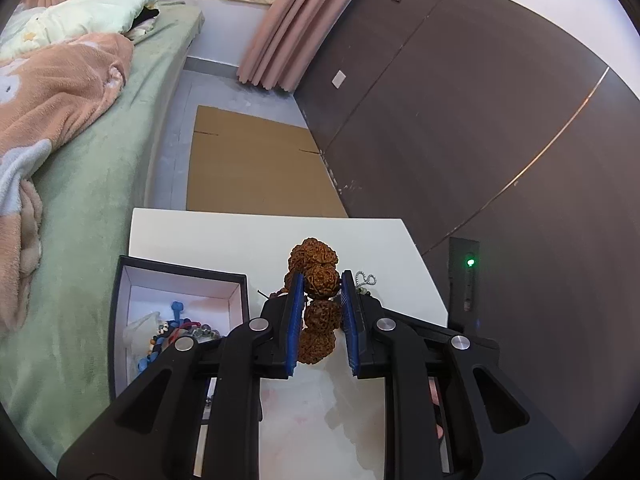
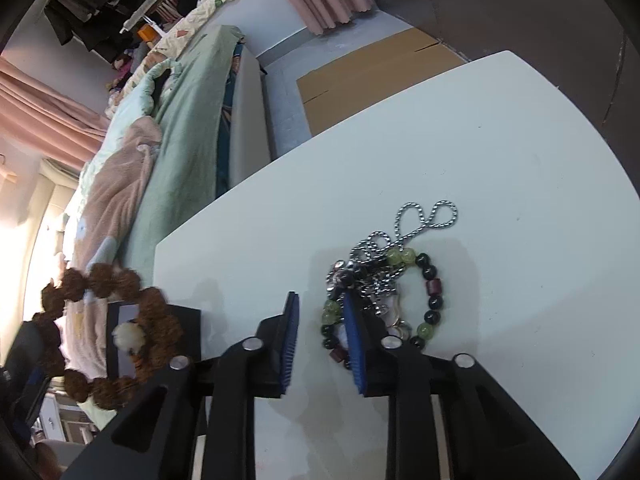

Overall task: Organize jewelry
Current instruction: 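Lift the rudraksha bracelet with the left gripper while the right gripper grasps the green-black bead bracelet, then lower both held bracelets into the black box and open both grippers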

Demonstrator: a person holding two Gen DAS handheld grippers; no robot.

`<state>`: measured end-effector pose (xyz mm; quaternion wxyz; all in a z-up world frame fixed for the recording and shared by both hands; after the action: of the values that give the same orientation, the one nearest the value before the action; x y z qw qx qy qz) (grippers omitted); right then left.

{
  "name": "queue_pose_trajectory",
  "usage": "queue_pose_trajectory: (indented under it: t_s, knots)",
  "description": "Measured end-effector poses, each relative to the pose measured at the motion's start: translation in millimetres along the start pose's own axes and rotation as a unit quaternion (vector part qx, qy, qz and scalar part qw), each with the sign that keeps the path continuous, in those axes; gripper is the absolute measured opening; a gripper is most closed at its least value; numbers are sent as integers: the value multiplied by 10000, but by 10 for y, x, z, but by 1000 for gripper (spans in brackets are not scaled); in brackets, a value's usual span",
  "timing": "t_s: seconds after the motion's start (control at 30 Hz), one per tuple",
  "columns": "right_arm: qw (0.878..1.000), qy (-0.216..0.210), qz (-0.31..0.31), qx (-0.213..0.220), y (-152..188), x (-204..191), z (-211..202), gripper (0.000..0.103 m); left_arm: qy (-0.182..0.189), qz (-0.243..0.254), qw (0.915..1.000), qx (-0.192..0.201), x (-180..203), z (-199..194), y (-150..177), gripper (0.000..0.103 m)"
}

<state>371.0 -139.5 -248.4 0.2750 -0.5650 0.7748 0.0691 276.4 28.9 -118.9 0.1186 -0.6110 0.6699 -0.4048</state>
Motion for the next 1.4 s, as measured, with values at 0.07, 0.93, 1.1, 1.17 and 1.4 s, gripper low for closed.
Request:
queue_pose_trajectory:
  t_s: [0.07, 0.93, 1.1, 1.17, 1.4]
  knots:
    - [9999, -39, 79, 56, -2, 18, -45, 8, -5, -3, 10000, 37, 3, -50, -14, 19]
    - [9833, -1537, -741, 627, 460, -779, -1203, 8, -529, -260, 9982, 143, -417, -659, 126, 51]
    - [9774, -1775, -1039, 484, 681, -1051, -1205, 8, -771, -325, 9961, 283, -558, -859, 155, 65]
    - [9760, -1816, -1129, 421, 749, -1147, -1171, 8, -977, -281, 9943, 331, -610, -959, 186, 71]
    - [9694, -1976, -1452, 139, 981, -1521, -1008, 12, -1141, -450, 9913, 480, -773, -1205, 287, 93]
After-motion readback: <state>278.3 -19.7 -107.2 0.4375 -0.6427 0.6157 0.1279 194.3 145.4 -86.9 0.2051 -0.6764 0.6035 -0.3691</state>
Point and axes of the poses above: each gripper's, at about its wrist camera, not at the fingertips, and z roughly the way its jaws point, x to its right, y to its underside, the point moved 8 cm from there along z, roughly the way its jaws point, and after that the axes turned 14 degrees about z, right-handed, at the moved point
